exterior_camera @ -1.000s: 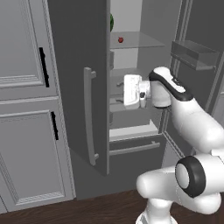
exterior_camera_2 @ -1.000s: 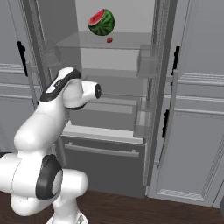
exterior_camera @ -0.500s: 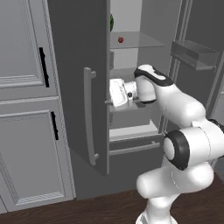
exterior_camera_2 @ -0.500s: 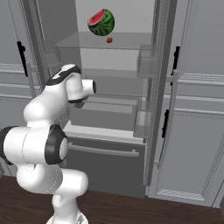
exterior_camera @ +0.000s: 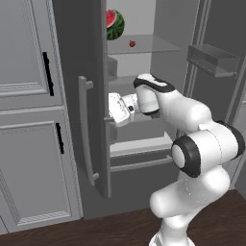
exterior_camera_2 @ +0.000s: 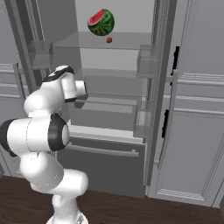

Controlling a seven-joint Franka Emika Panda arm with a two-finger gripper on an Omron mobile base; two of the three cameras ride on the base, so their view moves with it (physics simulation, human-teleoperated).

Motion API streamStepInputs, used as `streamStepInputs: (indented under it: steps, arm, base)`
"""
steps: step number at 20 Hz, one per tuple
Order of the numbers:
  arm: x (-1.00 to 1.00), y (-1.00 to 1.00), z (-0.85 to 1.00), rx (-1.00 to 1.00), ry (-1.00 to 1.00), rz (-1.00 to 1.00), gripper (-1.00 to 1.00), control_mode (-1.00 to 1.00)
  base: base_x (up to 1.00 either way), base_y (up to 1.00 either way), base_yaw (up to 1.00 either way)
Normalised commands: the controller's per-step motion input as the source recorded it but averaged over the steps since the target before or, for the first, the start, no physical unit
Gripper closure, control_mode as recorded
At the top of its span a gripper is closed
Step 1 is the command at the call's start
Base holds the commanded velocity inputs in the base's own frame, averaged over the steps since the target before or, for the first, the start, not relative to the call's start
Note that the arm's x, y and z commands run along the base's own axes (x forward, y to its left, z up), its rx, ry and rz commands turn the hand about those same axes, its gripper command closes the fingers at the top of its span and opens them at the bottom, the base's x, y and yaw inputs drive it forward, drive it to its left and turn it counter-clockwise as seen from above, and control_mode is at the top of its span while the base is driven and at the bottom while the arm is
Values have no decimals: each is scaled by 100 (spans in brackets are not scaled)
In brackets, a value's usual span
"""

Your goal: Take the strawberry from the fridge and place it on top of the pancake, located on the dining counter.

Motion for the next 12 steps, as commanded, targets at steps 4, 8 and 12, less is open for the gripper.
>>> streamStepInputs:
  steps: [4, 8, 12]
  arm:
    - [-32, 72, -7, 0, 6, 15, -100, -100]
    - [-26, 73, -1, 0, 3, 12, -100, -100]
    - [-13, 50, 0, 0, 0, 1, -100, -100]
  base:
    - [0, 0, 0]
    - [0, 0, 0]
    - [0, 0, 0]
